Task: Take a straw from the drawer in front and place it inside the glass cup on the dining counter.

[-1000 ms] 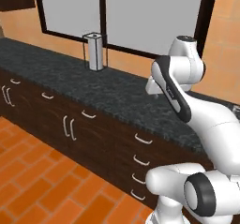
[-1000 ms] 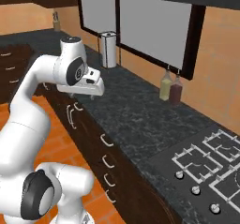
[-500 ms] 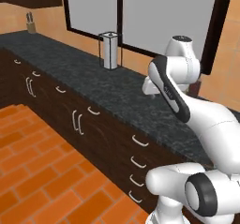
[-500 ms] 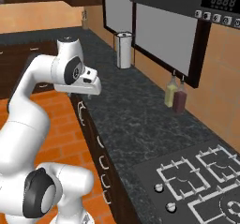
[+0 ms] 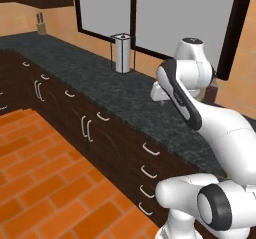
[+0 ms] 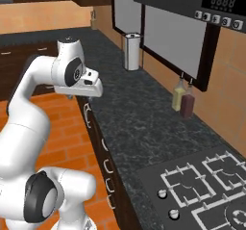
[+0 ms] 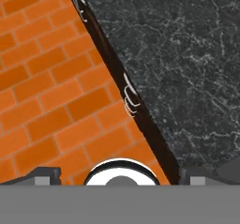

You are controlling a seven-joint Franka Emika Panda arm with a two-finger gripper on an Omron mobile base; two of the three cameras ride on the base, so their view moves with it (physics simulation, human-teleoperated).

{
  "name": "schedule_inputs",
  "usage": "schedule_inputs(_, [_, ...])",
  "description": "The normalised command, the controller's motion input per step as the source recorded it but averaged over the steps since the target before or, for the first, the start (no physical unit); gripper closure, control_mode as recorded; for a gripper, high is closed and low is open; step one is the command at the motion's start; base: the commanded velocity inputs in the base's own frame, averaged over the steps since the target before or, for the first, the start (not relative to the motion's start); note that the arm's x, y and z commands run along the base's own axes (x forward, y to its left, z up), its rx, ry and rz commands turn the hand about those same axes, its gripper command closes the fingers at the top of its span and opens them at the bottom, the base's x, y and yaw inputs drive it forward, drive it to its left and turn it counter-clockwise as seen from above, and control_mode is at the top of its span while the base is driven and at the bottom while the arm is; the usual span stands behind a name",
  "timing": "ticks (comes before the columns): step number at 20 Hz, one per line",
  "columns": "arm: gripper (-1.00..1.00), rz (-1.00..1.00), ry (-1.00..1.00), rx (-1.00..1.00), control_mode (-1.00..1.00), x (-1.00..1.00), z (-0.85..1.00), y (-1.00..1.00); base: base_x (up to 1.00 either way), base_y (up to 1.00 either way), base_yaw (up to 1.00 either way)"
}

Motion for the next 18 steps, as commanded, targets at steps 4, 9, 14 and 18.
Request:
schedule_inputs(4, [-1.00,0.00,0.00,-0.04,-1.00,-0.19,-0.04,0.18,0.00,0.00,0.00])
schedule_inputs(9, [-1.00,0.00,0.00,-0.23,-1.00,-0.06,-0.41,0.78,0.00,0.00,0.00])
schedule_inputs(14, [-1.00,0.00,0.00,-0.31,-1.00,0.12,-0.74,0.62,0.00,0.00,0.00])
schedule_inputs(18, [-1.00,-0.02,0.00,-0.34,-1.00,0.23,-0.75,0.27,0.00,0.00,0.00])
